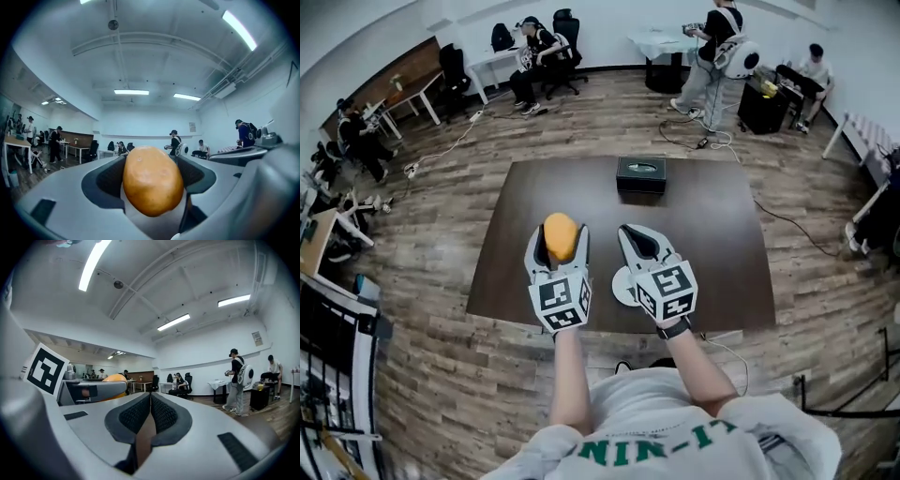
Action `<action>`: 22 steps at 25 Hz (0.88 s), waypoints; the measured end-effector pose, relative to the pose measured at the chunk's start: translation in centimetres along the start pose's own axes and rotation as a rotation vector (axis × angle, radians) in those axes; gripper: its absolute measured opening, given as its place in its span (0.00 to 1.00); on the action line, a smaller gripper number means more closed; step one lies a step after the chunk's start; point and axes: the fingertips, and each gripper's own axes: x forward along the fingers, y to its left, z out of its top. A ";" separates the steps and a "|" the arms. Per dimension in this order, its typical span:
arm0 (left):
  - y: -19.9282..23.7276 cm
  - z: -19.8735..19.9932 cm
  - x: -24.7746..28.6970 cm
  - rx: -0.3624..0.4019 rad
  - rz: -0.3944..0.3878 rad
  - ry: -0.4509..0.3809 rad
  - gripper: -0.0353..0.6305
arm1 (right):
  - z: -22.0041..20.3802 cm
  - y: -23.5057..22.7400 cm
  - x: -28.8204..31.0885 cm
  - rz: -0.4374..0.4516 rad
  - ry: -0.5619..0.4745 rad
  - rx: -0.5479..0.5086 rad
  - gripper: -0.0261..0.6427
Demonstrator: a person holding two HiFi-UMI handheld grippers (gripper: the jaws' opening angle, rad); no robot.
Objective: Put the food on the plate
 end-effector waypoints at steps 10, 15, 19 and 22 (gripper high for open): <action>-3.8 -6.3 5.4 -0.044 -0.237 0.077 0.59 | -5.8 -6.1 1.1 -0.203 0.104 0.051 0.07; -3.9 -11.8 7.6 -0.052 -0.254 0.196 0.59 | -9.5 -7.8 2.4 -0.219 0.156 0.082 0.06; -5.6 -15.3 9.0 -0.059 -0.281 0.278 0.59 | -11.9 -9.3 2.3 -0.215 0.186 0.103 0.06; -6.5 -18.1 9.9 -0.038 -0.306 0.341 0.59 | -12.9 -10.2 2.4 -0.225 0.194 0.125 0.06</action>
